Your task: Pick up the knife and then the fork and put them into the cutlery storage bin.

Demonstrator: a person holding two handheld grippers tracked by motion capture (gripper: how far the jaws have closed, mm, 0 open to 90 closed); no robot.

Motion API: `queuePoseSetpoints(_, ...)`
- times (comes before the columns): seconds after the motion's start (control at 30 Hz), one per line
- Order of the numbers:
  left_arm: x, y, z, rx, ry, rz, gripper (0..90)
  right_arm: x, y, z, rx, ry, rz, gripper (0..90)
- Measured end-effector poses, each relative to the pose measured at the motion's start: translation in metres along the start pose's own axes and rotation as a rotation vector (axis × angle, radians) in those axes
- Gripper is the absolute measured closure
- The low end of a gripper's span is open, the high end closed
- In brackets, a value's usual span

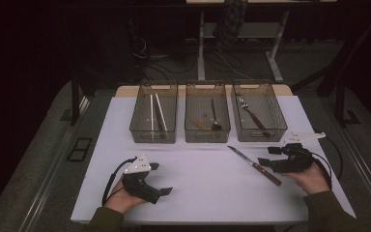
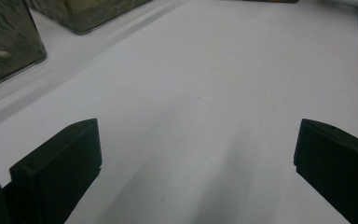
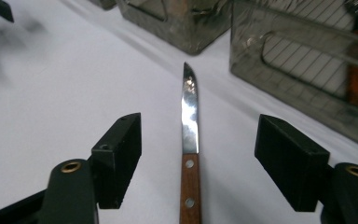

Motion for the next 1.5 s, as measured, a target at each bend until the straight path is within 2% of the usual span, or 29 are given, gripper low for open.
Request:
queuePoseSetpoints(0.1,0.001,0.0,0.001,0.006,0.004,-0.001,0.0,0.001,0.003,0.005,0.042,-0.006,-0.001,36.8)
queuePoseSetpoints(0.23,0.001,0.001,0.001,0.009,0.005,-0.003,0.1,0.002,0.011,0.012,0.105,-0.028,-0.001,46.2)
queuePoseSetpoints(0.37,0.001,0.001,0.001,0.009,0.004,-0.003,0.3,0.004,0.02,0.018,0.166,-0.063,0.007,59.2)
queuePoseSetpoints(0.47,0.001,0.001,0.001,0.01,0.001,-0.003,0.4,0.003,0.024,0.021,0.211,-0.106,0.03,64.5)
queuePoseSetpoints(0.53,0.001,0.001,0.001,0.012,0.001,-0.003,0.5,0.004,0.027,0.022,0.23,-0.123,0.026,66.5)
queuePoseSetpoints(0.73,0.0,0.002,0.002,0.014,0.003,-0.001,0.6,0.005,0.034,0.027,0.301,-0.149,0.026,68.9)
queuePoseSetpoints(0.83,0.0,0.002,0.002,0.015,0.003,-0.001,0.6,0.004,0.036,0.028,0.351,-0.161,0.044,70.2)
queuePoseSetpoints(1.03,0.0,0.002,0.002,0.017,0.004,-0.001,0.7,0.007,0.04,0.024,0.505,-0.234,0.071,70.5)
queuePoseSetpoints(1.23,0.0,0.002,0.003,0.023,0.006,0.004,0.9,0.006,0.044,0.021,0.628,-0.244,0.076,70.8)
queuePoseSetpoints(1.33,0.0,0.003,0.003,0.024,0.004,0.002,0.9,0.007,0.046,0.02,0.685,-0.228,0.084,71.5)
queuePoseSetpoints(1.5,0.0,0.002,0.003,0.021,0.003,-0.001,0.9,0.007,0.048,0.018,0.735,-0.256,0.11,76.7)
Point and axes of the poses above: each handheld gripper's, and its own axes: y roughly forward along the jaws, z roughly out of its underside, x roughly to its left, the point moved 10 cm from there along y, roughly forward along the jaws, and after that the axes turned 4 degrees about z, right-handed, at the moved point
